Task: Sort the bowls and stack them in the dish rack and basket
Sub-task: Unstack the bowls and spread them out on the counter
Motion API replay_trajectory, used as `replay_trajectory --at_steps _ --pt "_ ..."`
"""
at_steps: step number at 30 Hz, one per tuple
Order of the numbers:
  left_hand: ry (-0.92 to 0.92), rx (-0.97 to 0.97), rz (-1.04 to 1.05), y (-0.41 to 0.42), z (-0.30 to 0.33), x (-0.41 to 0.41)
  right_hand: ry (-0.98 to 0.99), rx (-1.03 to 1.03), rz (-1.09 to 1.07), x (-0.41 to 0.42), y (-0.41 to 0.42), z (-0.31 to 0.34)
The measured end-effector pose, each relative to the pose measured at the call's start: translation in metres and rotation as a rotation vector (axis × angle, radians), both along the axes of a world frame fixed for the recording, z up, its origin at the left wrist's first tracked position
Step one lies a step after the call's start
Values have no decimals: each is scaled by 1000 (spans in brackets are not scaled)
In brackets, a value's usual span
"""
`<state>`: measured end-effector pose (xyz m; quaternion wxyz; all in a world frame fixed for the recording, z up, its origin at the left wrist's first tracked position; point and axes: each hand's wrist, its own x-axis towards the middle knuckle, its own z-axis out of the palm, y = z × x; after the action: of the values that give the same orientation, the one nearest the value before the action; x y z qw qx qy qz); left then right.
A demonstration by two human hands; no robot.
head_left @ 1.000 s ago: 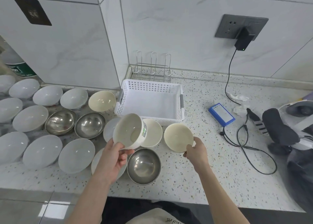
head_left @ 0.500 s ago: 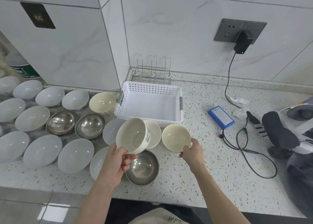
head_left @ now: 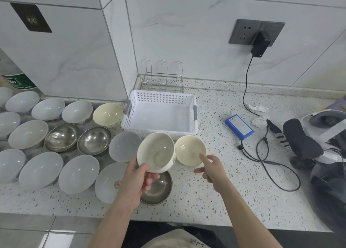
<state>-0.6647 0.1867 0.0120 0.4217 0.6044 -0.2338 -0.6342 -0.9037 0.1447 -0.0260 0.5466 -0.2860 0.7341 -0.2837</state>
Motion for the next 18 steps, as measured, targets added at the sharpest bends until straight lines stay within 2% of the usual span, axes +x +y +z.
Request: replay_trajectory --at_steps 5,11,15,18 --pt "-68 -20 -171 -3 7 -30 0 -116 -54 -23 25 12" --pt "-172 -34 -411 5 -2 -58 -108 -243 100 -36 65 27" --pt "-219 -24 -515 16 -13 -68 -101 -250 161 -35 78 24" --pt "-251 28 -579 22 -23 -68 -15 -188 194 -34 82 16"
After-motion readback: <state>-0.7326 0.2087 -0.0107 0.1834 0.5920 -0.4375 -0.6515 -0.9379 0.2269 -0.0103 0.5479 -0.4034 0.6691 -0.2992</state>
